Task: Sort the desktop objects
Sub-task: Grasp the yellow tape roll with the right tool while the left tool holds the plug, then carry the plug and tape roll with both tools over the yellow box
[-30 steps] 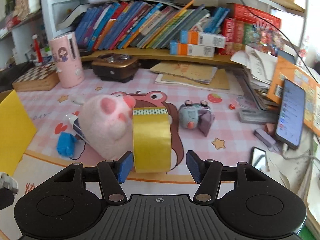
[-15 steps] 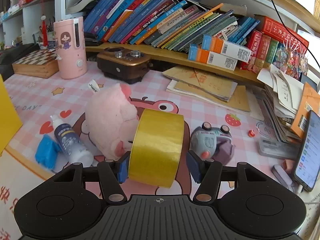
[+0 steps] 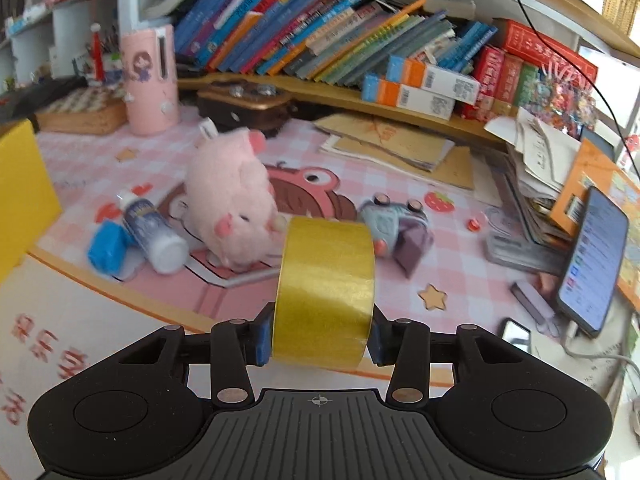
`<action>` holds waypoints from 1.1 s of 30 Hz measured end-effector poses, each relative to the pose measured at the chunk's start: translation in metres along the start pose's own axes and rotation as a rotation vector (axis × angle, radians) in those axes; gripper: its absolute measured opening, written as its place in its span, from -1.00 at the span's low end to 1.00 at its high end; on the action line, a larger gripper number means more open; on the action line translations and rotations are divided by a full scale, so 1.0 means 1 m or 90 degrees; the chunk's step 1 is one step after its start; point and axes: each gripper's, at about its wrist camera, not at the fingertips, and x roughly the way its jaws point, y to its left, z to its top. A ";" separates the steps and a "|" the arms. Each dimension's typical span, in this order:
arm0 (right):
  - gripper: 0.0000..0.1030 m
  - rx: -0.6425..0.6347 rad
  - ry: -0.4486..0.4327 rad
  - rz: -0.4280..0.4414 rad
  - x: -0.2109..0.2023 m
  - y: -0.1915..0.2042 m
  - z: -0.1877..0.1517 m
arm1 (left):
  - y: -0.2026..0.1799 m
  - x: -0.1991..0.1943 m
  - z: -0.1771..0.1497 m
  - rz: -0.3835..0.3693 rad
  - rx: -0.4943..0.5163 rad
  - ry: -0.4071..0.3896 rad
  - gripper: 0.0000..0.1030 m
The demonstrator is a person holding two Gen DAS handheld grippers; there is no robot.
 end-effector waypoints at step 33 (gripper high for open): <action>-0.19 -0.079 -0.041 0.077 -0.117 0.023 -0.017 | 0.012 -0.047 -0.007 -0.099 -0.014 -0.060 -0.51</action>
